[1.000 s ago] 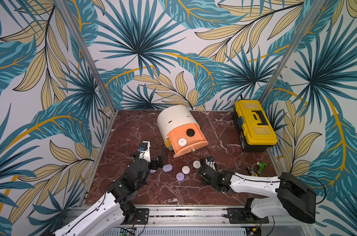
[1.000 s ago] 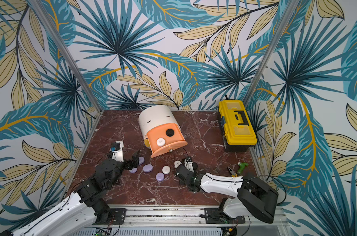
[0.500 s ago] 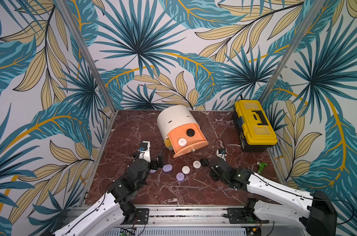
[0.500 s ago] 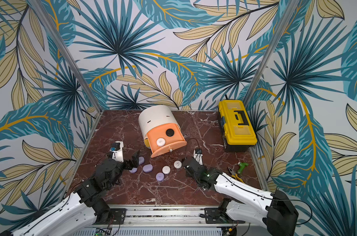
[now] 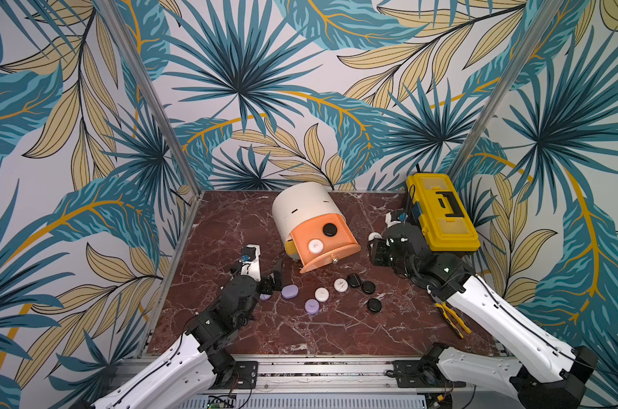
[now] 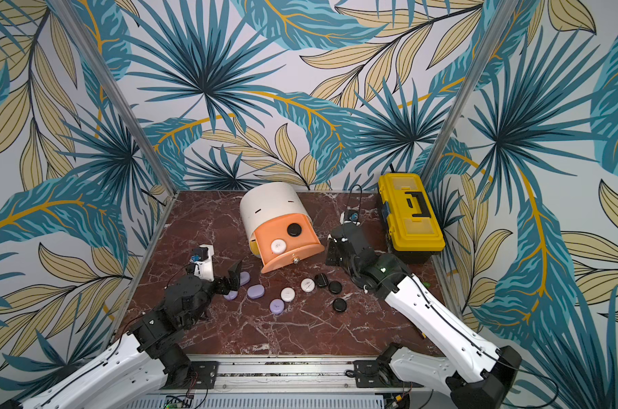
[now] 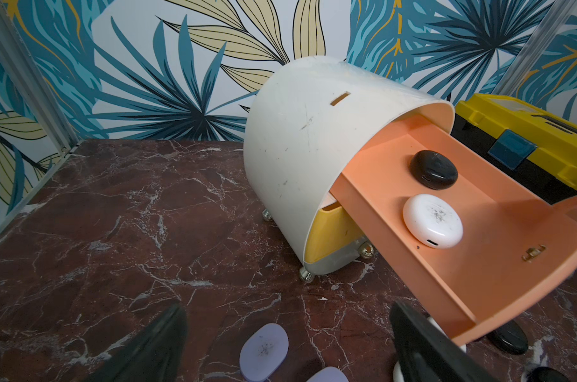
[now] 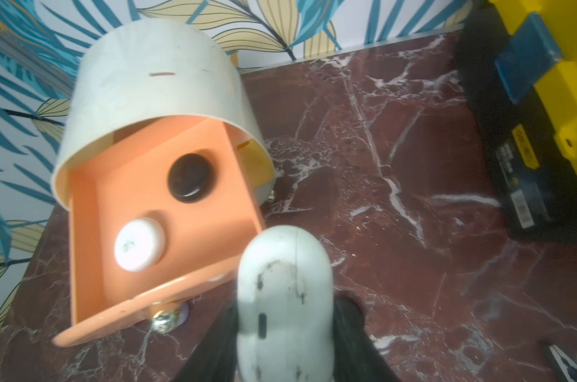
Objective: Put the bluetooth earphones in the drawer according to color
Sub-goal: Place the bluetooth earphone in the drawer.
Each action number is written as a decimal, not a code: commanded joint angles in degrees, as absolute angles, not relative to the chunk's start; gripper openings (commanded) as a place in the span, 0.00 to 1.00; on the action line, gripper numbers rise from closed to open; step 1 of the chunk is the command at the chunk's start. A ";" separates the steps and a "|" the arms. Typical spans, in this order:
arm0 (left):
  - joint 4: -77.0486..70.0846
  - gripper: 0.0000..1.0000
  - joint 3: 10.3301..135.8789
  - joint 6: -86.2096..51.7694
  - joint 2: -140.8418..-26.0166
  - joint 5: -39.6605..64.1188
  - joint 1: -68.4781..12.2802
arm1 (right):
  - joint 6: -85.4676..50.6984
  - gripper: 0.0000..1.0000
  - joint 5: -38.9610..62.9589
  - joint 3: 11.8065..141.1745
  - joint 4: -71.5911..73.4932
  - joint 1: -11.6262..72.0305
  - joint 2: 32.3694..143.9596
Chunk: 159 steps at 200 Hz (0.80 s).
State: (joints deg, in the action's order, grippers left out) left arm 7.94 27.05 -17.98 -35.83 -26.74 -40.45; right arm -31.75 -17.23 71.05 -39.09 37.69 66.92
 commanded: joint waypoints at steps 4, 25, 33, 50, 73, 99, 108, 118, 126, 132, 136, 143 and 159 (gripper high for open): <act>7.56 1.00 26.54 -17.58 -35.15 -26.37 -40.23 | -28.39 0.46 -7.66 77.42 -40.19 37.70 73.04; 7.56 1.00 26.57 -17.58 -35.16 -26.24 -40.25 | -28.69 0.46 -0.45 82.27 -38.24 37.62 77.91; 7.55 1.00 26.55 -17.58 -35.24 -26.23 -40.17 | -29.10 0.46 2.23 83.77 -37.28 37.63 79.62; 7.56 1.00 26.63 -17.58 -35.24 -26.19 -40.17 | -29.83 0.46 6.75 86.56 -35.64 37.86 83.23; 7.56 1.00 26.63 -17.58 -35.16 -26.19 -40.25 | -30.23 0.46 10.04 90.87 -35.33 38.81 88.71; 7.72 1.00 26.72 -17.58 -35.16 -26.10 -40.26 | -29.72 0.46 9.83 95.56 -36.53 40.27 94.18; 7.82 1.00 26.72 -17.58 -35.11 -26.02 -40.18 | -29.37 0.46 8.83 96.89 -37.10 40.82 95.70; 7.90 1.00 26.76 -17.58 -34.91 -26.02 -40.22 | -28.82 0.46 7.66 98.33 -37.76 41.54 97.24; 7.86 1.00 26.72 -17.62 -34.85 -26.02 -40.20 | -28.36 0.46 6.71 99.46 -38.41 42.03 98.49; 7.90 1.00 26.76 -17.67 -34.83 -26.02 -40.24 | -27.94 0.46 5.77 100.40 -39.04 42.43 99.47; 7.90 1.00 26.80 -17.67 -34.81 -26.08 -40.23 | -27.59 0.46 5.12 101.07 -39.63 42.72 100.13; 7.99 1.00 26.81 -17.67 -34.72 -26.02 -40.17 | -27.07 0.46 4.07 102.15 -40.56 43.19 101.24; 8.16 1.00 26.81 -17.71 -34.61 -25.94 -40.19 | -26.05 0.46 1.56 104.18 -42.66 44.08 103.27</act>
